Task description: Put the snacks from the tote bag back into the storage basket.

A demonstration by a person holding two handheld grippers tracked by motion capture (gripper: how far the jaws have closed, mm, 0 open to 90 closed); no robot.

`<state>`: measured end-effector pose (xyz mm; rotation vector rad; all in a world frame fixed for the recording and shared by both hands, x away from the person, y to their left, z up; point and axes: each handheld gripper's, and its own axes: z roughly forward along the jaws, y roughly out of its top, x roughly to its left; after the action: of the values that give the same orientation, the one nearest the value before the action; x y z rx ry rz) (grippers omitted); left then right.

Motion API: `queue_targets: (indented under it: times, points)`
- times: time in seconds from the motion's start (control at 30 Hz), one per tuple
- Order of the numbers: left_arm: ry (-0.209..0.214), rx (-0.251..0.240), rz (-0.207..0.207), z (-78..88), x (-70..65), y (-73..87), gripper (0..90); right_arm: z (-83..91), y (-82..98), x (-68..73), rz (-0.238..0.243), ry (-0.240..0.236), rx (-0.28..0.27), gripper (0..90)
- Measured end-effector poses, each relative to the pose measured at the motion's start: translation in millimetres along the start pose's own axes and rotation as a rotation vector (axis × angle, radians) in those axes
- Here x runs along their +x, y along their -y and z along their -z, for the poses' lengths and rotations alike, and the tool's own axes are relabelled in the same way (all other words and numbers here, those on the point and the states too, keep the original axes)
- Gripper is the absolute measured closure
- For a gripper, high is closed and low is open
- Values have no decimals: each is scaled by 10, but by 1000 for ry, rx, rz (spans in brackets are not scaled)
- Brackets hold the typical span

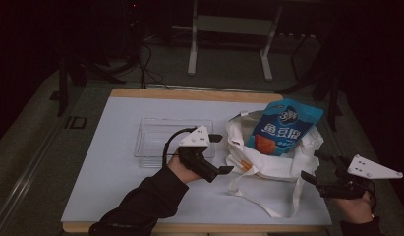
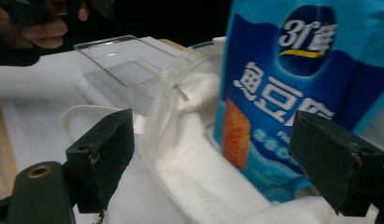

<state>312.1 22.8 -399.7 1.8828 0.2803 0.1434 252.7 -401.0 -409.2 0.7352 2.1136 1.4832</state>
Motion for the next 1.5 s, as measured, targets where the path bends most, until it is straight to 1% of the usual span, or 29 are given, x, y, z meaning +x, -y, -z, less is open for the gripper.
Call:
queue_targets:
  times: [0.07, 0.1, 0.13, 0.17, 0.23, 0.27, 0.33, 0.4, 0.47, 0.5, 0.57, 0.6, 0.63, 0.7, 0.73, 0.77, 0.8, 0.87, 0.9, 0.97, 1.03, 1.07, 1.13, 1.2, 1.27, 1.3, 1.33, 1.43, 1.5]
  points:
    - [2, 5, -7, -63, 35, -47, 10, 1, -6, -39, 2, 7, 2, 148]
    - [5, 0, -12, -95, 57, -71, 9, 3, -15, -67, 4, 6, 5, 180]
    - [12, -3, -12, -115, 72, -86, 10, 6, -22, -94, 8, -3, 6, 187]
    - [5, 4, -18, -143, 88, -107, 11, 7, -28, -107, 8, -4, 6, 187]
    - [12, -3, -26, -200, 117, -138, 12, 8, -39, -144, 8, 2, 9, 187]
    - [0, 7, -32, -233, 128, -157, 12, 6, -42, -161, 6, 7, 8, 187]
    - [7, 5, -32, -293, 156, -189, 12, 1, -49, -200, 8, 18, 13, 188]
    - [2, 4, -37, -321, 171, -206, 12, -1, -52, -217, 9, 27, 15, 188]
    - [1, 4, -35, -410, 237, -246, 12, -20, -54, -267, 7, 41, 20, 188]
    - [11, 11, -30, -444, 269, -255, 12, -25, -52, -282, 7, 41, 20, 188]
    - [3, 20, -36, -511, 314, -276, 12, -40, -48, -315, 5, 63, 25, 189]
    - [7, 19, -32, -539, 337, -286, 12, -47, -45, -333, 7, 61, 24, 202]
    - [-1, 19, -31, -569, 358, -298, 12, -48, -43, -349, 5, 64, 26, 212]
    - [4, 17, -32, -624, 407, -324, 12, -52, -40, -395, -2, 64, 19, 212]
    - [1, 21, -35, -652, 428, -342, 12, -55, -40, -421, -9, 64, 22, 213]
    - [8, 21, -41, -680, 449, -360, 12, -60, -41, -450, -14, 62, 26, 214]
    - [-5, 27, -48, -711, 468, -380, 12, -66, -40, -477, -19, 61, 27, 214]
    - [-10, 37, -55, -764, 516, -409, 12, -75, -39, -525, -25, 64, 33, 222]
    - [-21, 40, -54, -795, 549, -421, 12, -80, -39, -546, -23, 67, 38, 227]
    - [-25, 41, -42, -834, 601, -427, 12, -94, -39, -592, -26, 70, 41, 233]
    - [-21, 34, -32, -882, 645, -429, 13, -111, -40, -630, -28, 71, 43, 265]
    - [-23, 32, -38, -895, 653, -429, 53, -124, -45, -653, -24, 70, 44, 267]
    - [-25, 30, -39, -940, 678, -432, 62, -148, -54, -688, -23, 70, 47, 296]
    - [-24, 35, -28, -984, 712, -424, 72, -182, -62, -734, -26, 67, 47, 298]
    - [-24, 32, 1, -1025, 747, -389, 163, -222, -69, -789, -51, 56, 51, 305]
    - [-24, 41, 11, -1050, 761, -371, 164, -243, -72, -812, -53, 53, 56, 318]
    - [-34, 59, 15, -1073, 774, -358, 170, -266, -73, -826, -52, 58, 62, 318]
    - [-23, 52, 23, -1097, 793, -330, 265, -314, -69, -856, -45, 62, 75, 330]
    - [-12, 53, 32, -1137, 812, -326, 276, -363, -58, -890, -49, 69, 91, 343]
